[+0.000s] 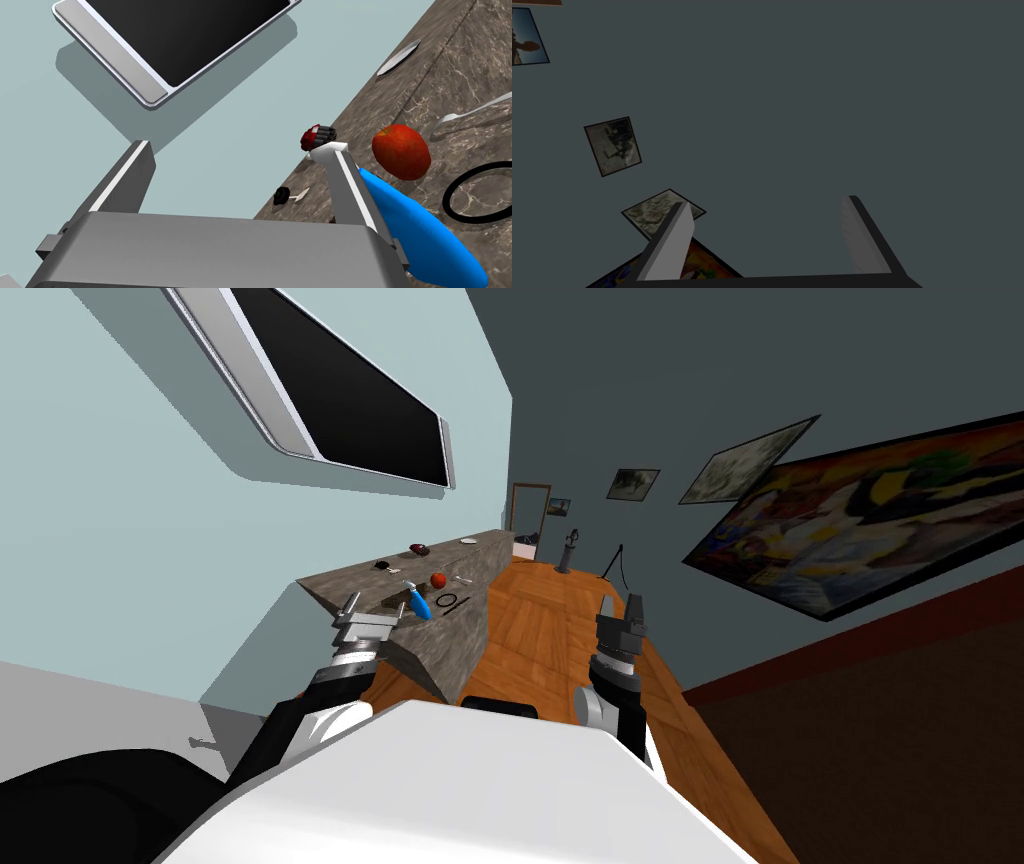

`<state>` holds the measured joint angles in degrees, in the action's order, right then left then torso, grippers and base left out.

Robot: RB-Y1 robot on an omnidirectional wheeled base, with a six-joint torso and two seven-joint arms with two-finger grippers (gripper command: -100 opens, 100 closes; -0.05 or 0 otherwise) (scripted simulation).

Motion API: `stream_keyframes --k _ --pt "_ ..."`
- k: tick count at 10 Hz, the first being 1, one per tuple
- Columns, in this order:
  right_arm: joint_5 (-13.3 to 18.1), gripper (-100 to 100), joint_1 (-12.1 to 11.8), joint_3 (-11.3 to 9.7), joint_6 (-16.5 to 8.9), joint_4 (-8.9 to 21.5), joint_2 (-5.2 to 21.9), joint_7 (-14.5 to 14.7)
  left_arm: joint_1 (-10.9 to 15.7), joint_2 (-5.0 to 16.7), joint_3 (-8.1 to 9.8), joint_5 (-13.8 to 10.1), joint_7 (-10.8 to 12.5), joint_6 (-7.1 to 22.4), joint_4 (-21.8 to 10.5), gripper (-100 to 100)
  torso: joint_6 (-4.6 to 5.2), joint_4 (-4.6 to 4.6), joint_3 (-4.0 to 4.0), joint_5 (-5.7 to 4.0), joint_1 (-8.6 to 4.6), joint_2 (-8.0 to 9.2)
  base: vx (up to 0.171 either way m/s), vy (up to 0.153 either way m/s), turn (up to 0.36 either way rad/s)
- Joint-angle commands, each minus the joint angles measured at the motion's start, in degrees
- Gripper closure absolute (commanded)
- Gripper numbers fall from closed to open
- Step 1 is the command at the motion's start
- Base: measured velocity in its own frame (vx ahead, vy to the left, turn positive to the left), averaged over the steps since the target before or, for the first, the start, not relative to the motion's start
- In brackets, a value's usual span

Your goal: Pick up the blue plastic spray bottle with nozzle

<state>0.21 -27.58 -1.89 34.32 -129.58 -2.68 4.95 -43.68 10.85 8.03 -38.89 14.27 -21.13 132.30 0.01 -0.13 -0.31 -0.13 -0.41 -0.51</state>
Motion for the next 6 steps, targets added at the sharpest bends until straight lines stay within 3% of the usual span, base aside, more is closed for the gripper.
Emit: stream_keyframes --k 1,6 --pt "0.00 0 0.00 0.00 0.00 0.00 0.00 0.00 -1.03 -0.01 1.66 -2.86 1.69 1.36 -0.82 -100 0.00 0.00 0.00 0.00 0.00 0.00 0.137 -0.097 0.075" --pt "0.00 0 -0.01 0.00 0.00 0.00 0.00 0.00 -3.80 -0.20 4.07 -10.97 4.94 3.00 -1.91 -100 -0.02 -0.01 -0.03 0.02 0.03 -0.08 0.137 -0.099 0.054"
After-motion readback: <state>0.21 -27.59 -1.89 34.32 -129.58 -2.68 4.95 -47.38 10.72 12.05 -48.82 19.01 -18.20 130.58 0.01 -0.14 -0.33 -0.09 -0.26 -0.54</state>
